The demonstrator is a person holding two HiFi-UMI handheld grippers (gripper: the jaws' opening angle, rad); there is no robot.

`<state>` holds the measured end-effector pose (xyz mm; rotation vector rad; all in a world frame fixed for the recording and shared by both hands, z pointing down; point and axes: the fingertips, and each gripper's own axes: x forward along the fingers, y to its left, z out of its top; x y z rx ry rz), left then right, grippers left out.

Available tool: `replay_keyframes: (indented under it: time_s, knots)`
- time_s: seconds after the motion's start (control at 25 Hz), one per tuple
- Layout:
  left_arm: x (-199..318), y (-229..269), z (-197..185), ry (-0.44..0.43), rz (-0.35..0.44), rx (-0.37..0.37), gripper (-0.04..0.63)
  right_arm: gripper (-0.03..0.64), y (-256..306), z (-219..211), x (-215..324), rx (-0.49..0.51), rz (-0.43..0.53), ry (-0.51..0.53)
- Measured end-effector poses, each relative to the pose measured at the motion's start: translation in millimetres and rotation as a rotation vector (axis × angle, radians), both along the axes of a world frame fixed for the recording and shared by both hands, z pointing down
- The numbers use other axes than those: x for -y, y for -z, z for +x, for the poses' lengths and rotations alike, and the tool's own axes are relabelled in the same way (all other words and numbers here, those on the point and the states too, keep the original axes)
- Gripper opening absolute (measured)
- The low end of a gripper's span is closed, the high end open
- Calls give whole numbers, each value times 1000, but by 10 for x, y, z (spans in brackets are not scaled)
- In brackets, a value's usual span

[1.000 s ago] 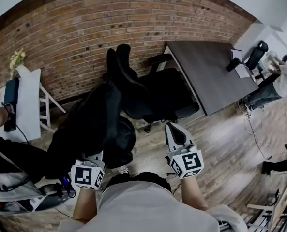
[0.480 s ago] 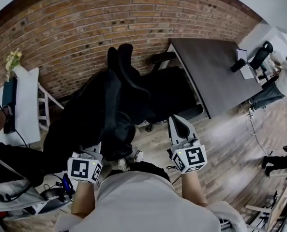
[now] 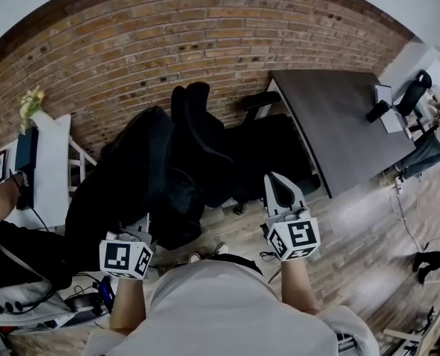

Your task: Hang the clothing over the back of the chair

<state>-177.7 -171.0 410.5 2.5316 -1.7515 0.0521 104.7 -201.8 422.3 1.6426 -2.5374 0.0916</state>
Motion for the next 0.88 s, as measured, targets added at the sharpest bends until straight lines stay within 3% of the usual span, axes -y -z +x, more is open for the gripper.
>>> replay_keyframes:
  time_s: [0.28, 0.68, 0.88]
  knots:
    - [234, 59, -234, 65, 10, 23, 95, 18, -8, 6, 106, -9, -10, 10]
    - [798, 281, -111, 18, 58, 94, 101, 18, -9, 77, 167, -19, -13, -6]
    - [1148, 361, 26, -23, 57, 197, 109, 18, -10, 240, 168, -8, -11, -36]
